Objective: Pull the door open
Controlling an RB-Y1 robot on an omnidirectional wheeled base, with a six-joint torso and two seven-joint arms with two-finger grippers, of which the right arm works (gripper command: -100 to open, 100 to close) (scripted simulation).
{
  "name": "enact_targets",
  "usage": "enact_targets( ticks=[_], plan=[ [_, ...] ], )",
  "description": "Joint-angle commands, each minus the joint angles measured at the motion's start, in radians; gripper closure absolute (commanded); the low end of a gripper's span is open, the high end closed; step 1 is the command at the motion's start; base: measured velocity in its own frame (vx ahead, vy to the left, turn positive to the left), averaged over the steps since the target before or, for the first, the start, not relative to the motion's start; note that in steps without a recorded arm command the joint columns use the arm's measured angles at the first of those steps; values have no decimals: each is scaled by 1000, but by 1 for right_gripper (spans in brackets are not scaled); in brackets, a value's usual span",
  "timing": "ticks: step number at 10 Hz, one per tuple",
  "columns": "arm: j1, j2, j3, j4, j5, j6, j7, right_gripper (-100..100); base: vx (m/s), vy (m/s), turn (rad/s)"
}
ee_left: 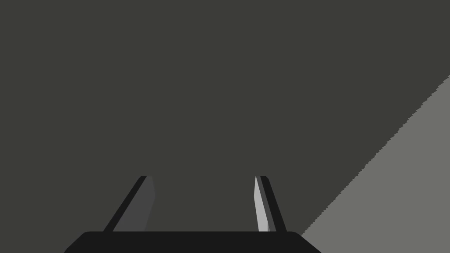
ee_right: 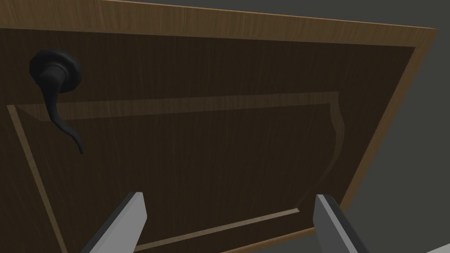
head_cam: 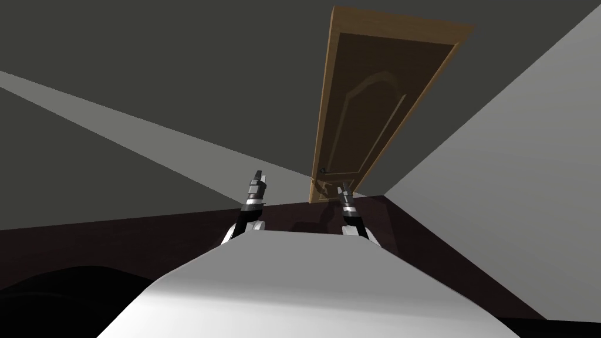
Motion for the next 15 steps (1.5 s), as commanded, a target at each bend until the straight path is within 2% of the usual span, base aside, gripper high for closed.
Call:
enact_targets(
  ticks=[1, 2, 4, 5, 8, 9, 10, 13, 14, 15],
  plan=[
    [-13, -10, -1, 50, 0, 0, -9, -100, 76, -20, 119],
    [-13, -10, -1, 50, 0, 0, -9, -100, 58, -23, 39],
    [-37, -28, -5, 114, -3, -3, -24, -100, 63, -21, 96],
    [-37, -28, -5, 125, -3, -3, -24, -100, 63, -28, 47],
    [-73, -55, -12, 232, -7, -9, -45, -100, 69, -34, 109],
    [-85, -64, -14, 258, -9, -11, -52, -100, 100, -34, 108],
    [-85, -64, -14, 271, -9, -11, -52, -100, 70, -31, 32],
    [-117, -88, -20, 363, -12, -16, -72, -100, 71, -27, 94],
    [-117, -88, -20, 373, -12, -16, -72, -100, 52, -33, 38],
    [-127, -96, -21, 404, -13, -17, -78, -100, 47, -28, 56]
  ],
)
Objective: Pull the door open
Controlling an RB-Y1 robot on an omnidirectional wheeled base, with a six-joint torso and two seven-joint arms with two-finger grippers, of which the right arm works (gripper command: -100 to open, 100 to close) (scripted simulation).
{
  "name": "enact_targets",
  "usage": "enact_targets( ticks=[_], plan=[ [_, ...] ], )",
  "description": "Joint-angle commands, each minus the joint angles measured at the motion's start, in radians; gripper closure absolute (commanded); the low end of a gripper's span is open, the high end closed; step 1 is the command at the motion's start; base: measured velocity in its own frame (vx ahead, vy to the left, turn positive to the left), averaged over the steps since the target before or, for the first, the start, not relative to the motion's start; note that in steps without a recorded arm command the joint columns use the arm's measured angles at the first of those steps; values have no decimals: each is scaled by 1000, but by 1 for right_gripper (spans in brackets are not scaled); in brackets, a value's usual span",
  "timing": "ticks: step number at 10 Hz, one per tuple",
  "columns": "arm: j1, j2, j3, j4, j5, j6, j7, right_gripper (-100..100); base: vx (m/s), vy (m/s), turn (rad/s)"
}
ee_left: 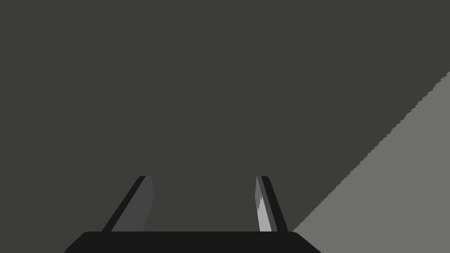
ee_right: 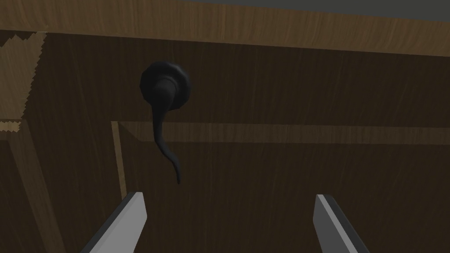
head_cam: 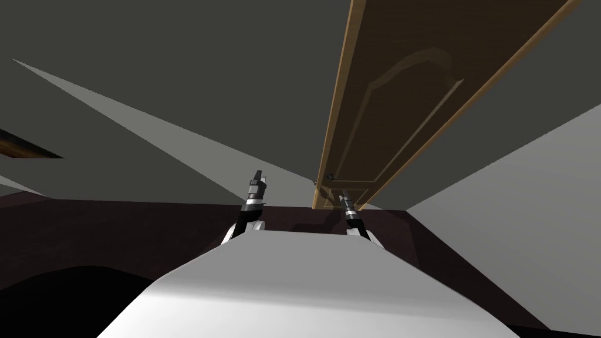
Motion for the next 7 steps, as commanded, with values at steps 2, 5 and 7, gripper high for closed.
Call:
enact_targets(
  ticks=[2, 5, 7],
  plan=[
    [-9, -10, -2, 38, -1, 0, -8, -100, 68, -21, 68],
    [-36, -30, -7, 121, -4, -4, -25, -100, 69, -28, 76],
    [-51, -41, -10, 168, -6, -6, -34, -100, 86, -48, 74]
  ],
)
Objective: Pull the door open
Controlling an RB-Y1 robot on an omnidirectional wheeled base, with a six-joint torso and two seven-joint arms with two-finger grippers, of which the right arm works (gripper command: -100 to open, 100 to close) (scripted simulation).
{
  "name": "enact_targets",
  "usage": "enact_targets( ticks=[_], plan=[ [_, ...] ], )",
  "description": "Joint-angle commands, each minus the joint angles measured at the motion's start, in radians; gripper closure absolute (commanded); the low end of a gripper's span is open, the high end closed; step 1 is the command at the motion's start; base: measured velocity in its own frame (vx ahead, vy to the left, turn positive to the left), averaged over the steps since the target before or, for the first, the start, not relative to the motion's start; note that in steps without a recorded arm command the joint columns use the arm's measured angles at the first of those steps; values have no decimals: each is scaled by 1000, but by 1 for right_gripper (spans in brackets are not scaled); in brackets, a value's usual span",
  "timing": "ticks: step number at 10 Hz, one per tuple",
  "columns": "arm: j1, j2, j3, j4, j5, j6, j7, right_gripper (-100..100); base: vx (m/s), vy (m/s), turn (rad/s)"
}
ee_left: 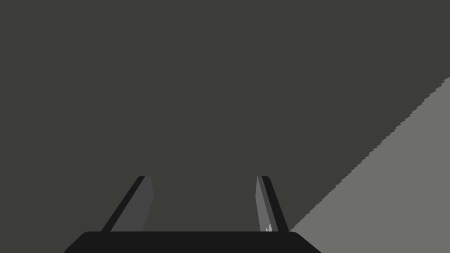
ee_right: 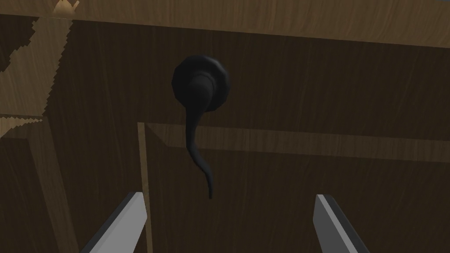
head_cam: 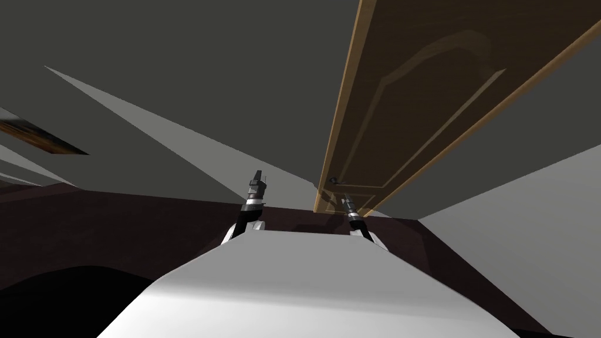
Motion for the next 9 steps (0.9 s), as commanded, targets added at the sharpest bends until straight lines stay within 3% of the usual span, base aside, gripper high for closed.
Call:
enact_targets(
  ticks=[1, 6, 7, 9],
  plan=[
    [-11, -4, -2, 37, 0, -5, -4, -100, 79, -51, 74],
    [-36, -23, -6, 115, -3, -9, -20, -100, 61, -34, 50],
    [-29, -19, -6, 96, -3, -2, -15, -100, 26, -14, 9],
    [-30, -32, -23, 125, -12, -18, -24, -100, 151, -4, 122]
  ],
)
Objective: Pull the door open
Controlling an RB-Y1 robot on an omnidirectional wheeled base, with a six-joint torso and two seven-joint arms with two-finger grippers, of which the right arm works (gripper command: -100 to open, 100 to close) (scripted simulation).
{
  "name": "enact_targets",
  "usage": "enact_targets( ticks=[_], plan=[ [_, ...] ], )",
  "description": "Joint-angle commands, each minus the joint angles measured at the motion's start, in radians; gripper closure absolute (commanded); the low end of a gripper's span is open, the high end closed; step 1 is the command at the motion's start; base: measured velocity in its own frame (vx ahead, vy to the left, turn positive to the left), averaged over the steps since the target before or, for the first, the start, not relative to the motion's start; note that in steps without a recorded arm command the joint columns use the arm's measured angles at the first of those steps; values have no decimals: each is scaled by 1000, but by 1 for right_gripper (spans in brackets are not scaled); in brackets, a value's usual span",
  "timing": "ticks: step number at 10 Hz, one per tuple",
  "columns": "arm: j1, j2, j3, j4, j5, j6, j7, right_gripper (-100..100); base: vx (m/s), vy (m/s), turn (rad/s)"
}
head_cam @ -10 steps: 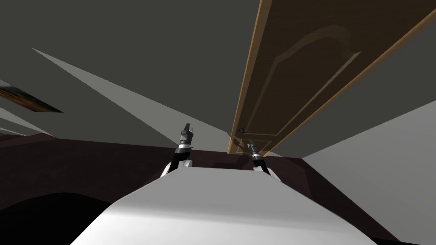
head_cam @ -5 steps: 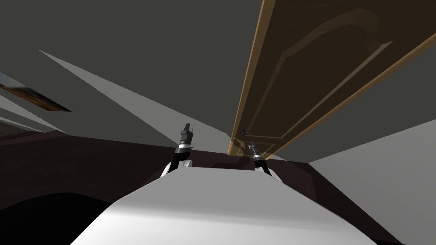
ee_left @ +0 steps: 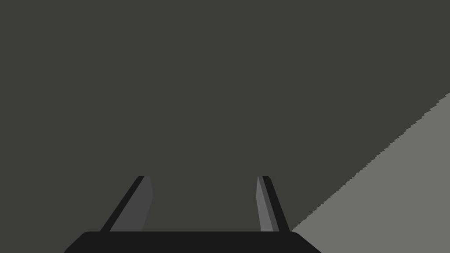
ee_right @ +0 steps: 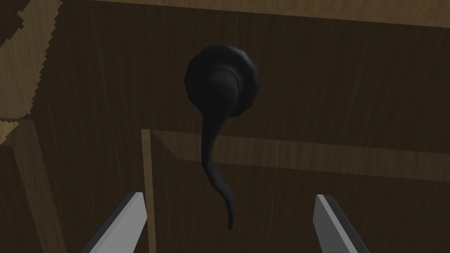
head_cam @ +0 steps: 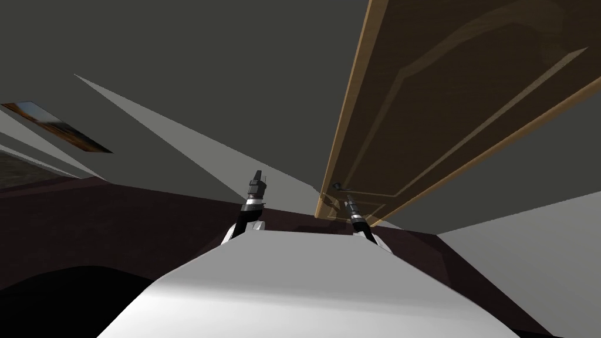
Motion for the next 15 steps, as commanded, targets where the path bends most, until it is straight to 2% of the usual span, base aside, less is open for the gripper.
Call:
enact_targets(
  ticks=[1, 2, 7, 8, 9, 14, 15],
  plan=[
    [1, -13, -14, 26, -8, -19, -10, -100, 169, -2, 113],
    [1, -13, -14, 26, -8, -19, -10, -100, 121, 4, 57],
    [0, -49, -60, 102, -32, -64, -34, -100, 169, 2, 131],
    [-2, -47, -54, 98, -30, -60, -33, -100, 97, -9, 27],
    [-2, -47, -54, 98, -30, -60, -33, 100, -15, 1, -21],
    [-2, -47, -54, 98, -30, -60, -33, 100, -17, 0, 0],
    [15, -62, -40, 96, -26, -77, -52, 100, -134, -47, 154]
  ],
)
